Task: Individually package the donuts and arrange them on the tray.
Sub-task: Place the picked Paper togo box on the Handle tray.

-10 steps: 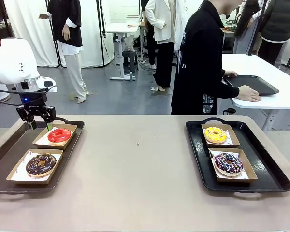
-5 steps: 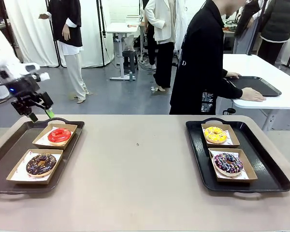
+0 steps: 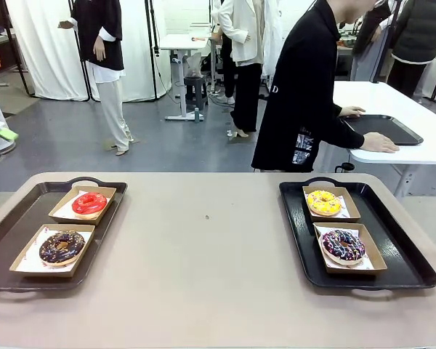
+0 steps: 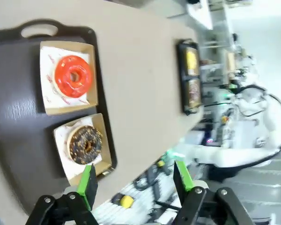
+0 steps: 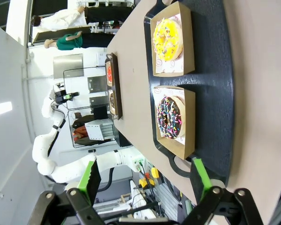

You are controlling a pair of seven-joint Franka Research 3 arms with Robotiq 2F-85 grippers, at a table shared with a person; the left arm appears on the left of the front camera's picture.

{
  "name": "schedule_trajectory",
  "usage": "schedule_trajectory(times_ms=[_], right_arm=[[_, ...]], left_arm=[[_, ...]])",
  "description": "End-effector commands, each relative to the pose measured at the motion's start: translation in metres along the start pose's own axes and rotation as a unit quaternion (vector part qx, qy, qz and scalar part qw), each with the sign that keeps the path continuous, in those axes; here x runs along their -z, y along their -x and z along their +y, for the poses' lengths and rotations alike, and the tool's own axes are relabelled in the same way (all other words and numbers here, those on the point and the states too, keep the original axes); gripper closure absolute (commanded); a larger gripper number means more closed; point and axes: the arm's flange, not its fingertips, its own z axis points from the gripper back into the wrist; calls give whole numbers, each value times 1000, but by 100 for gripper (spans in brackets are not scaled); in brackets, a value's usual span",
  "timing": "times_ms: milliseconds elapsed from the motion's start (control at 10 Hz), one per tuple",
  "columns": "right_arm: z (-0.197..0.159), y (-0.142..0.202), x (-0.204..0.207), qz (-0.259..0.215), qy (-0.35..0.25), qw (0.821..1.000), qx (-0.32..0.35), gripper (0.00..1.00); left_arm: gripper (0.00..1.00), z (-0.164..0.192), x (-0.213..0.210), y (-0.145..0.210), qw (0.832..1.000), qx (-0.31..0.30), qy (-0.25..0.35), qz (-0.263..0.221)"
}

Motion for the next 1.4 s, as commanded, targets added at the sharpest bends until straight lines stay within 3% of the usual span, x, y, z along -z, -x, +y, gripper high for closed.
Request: schedule_trajectory(times_ms=[0,300,600,1300], right_arm=[[2,0,-1,3,-2,1000,-2,0],[2,0,-1,3,-2,1000,-2,0],[2,0,-1,3,-2,1000,-2,0],[2,0,-1,3,-2,1000,-2,0]], left_arm=[[15,43,-18,18,994,-29,94,-40],[15,93,-34,45,982,-87,146,-88],[15,128,-21,42,979,-123,148,-67],[15,137,-7,46,978,-139,145,-54]])
